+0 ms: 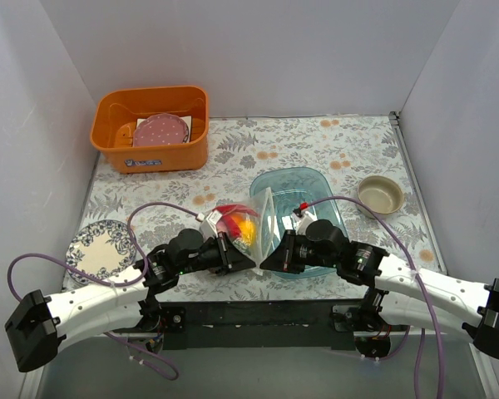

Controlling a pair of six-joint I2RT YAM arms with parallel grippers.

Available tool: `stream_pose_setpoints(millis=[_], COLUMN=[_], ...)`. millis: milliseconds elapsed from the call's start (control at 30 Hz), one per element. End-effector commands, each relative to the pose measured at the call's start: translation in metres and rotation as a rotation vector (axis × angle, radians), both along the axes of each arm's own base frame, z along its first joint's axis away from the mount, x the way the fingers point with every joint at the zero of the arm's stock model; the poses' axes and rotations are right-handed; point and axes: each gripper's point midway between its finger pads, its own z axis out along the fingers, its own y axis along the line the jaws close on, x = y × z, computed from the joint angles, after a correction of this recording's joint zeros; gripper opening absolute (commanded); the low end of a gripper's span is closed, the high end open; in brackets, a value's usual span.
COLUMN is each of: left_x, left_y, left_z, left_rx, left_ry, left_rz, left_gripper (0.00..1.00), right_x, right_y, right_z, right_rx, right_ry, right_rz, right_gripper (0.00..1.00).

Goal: Place the food in the zip-top bag and seal the zipper
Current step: Zip the zipper food storage bag at the center of the board.

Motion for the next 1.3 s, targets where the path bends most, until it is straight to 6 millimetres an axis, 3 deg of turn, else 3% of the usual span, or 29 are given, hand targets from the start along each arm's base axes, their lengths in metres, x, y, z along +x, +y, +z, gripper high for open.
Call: stream_pose_setpoints(millis=[0, 67, 133, 400, 567, 700, 800, 1000, 1267], left_x=[0.006, 0.007, 0.008, 0.009, 0.008, 0.009, 0.007, 0.008, 0.007], left_y=[0.014, 0.014, 0.014, 0.013, 0.013, 0.014, 0.014, 0.013, 0.014], left_z=[-0.018, -0.018, -0.017, -0.017, -0.016, -0.015, -0.016, -0.017, -0.018], left_rx=[0.080, 0.082, 0.082, 0.089, 0.085, 0.083, 0.083, 0.086, 0.086], left_ry=[0.008, 0.007, 0.000, -0.008, -0.009, -0.012, -0.009, -0.012, -0.009], left_rz=[0.058, 0.059, 0.061, 0.058, 0.058, 0.062, 0.058, 0.053, 0.056], left_gripper=[0.00, 0.00, 0.00, 0.00, 0.00, 0.00, 0.00, 0.00, 0.00], right_x=[-0.008, -0.010, -0.010, -0.013, -0.011, -0.007, -0.002, 0.000, 0.001], right_y=[-0.001, 0.001, 0.002, 0.003, 0.005, 0.010, 0.020, 0.029, 0.027], right_z=[-0.010, -0.011, -0.010, -0.005, -0.009, -0.013, -0.002, -0.002, -0.001], right_rx=[-0.041, -0.044, -0.034, 0.010, 0.012, 0.028, 0.093, 0.084, 0.099], right_ry=[0.022, 0.023, 0.020, 0.035, 0.035, 0.026, -0.005, -0.007, -0.018], right_rz=[0.046, 0.053, 0.053, 0.053, 0.047, 0.044, 0.042, 0.068, 0.055], right_gripper=[0.13, 0.15, 0.25, 0.31, 0.48, 0.49, 0.49, 0.42, 0.12])
